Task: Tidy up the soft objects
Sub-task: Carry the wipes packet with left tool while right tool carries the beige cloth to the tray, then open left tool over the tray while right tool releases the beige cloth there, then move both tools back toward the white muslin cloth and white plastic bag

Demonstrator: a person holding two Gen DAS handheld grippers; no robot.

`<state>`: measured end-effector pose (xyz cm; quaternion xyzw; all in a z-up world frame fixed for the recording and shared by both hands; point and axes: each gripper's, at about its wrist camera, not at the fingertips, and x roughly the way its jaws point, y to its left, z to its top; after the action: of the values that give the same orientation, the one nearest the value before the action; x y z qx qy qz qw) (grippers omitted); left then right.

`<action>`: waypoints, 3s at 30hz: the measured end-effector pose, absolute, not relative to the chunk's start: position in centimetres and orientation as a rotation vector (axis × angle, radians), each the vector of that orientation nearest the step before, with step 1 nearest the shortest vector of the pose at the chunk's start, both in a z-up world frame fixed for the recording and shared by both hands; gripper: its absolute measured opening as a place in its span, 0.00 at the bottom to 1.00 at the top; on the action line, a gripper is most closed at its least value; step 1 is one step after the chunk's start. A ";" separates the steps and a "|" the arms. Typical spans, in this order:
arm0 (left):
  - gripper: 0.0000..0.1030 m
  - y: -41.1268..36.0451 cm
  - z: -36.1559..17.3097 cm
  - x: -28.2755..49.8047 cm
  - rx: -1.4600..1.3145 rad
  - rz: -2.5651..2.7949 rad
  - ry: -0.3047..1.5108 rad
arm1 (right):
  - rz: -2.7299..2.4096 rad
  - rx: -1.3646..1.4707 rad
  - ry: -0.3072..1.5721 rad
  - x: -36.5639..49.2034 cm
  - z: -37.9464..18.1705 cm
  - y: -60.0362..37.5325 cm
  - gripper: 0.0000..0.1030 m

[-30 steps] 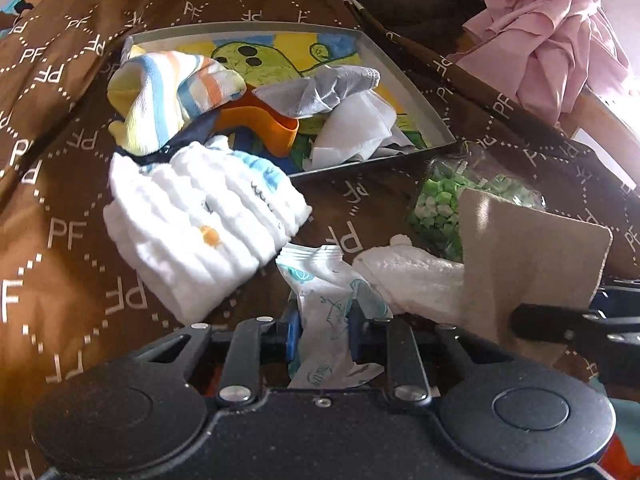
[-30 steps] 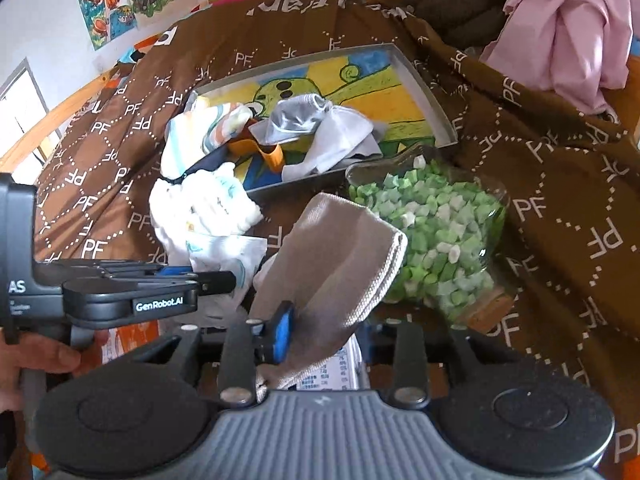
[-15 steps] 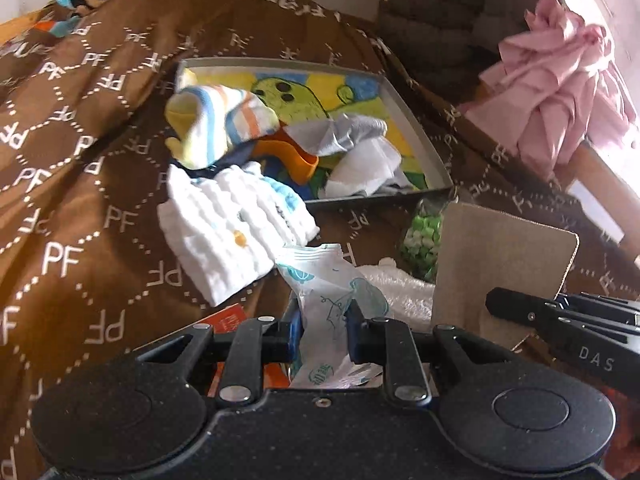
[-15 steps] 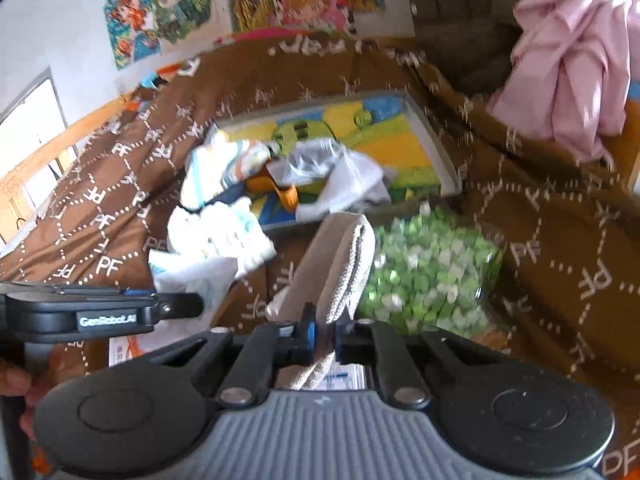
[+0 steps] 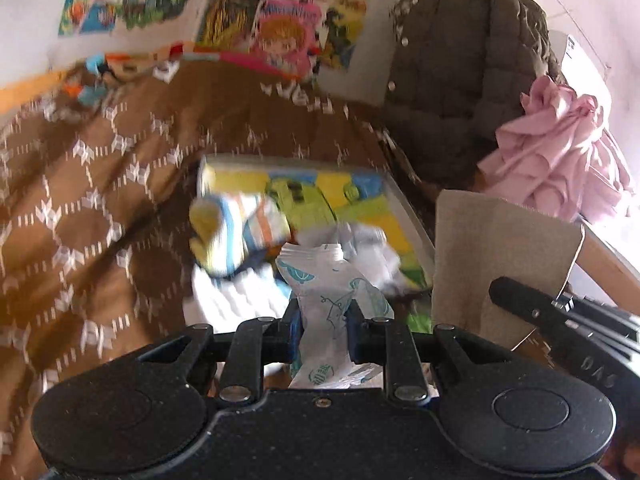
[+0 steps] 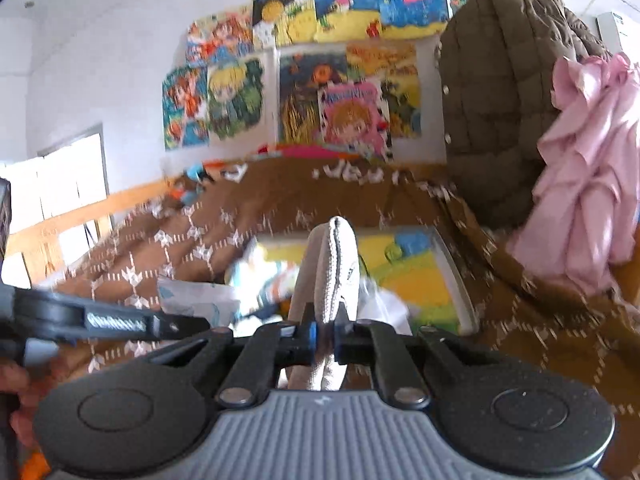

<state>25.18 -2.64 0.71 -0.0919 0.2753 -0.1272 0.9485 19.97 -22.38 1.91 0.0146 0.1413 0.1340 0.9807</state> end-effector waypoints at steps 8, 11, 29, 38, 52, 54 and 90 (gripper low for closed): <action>0.23 -2.9 2.6 33.5 -0.200 -0.224 0.461 | 0.256 0.121 0.195 30.4 4.1 -23.6 0.08; 0.23 -3.5 2.6 37.8 -0.217 -0.211 0.452 | 0.236 0.248 0.142 34.5 3.9 -25.2 0.08; 0.27 -8.9 -5.1 49.1 -0.207 -0.161 0.644 | 0.032 0.652 0.478 46.1 -5.3 -32.8 0.10; 0.47 -9.5 -4.7 48.4 -0.190 -0.148 0.662 | 0.040 0.685 0.579 46.0 -6.4 -33.4 0.53; 0.82 -8.3 0.3 43.4 -0.181 -0.122 0.626 | 0.122 0.706 0.584 41.6 -1.7 -34.6 0.95; 0.86 -8.0 1.6 42.0 -0.183 -0.120 0.605 | 0.130 0.697 0.570 40.4 -0.5 -34.7 0.99; 0.99 -2.5 3.4 12.7 -0.062 -0.147 0.529 | 0.060 0.116 0.534 10.8 3.6 -25.0 1.00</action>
<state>12.65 -2.48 3.37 -0.0305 0.2612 -0.0726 0.9621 10.84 -25.04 3.57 0.0572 0.2635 0.0298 0.9625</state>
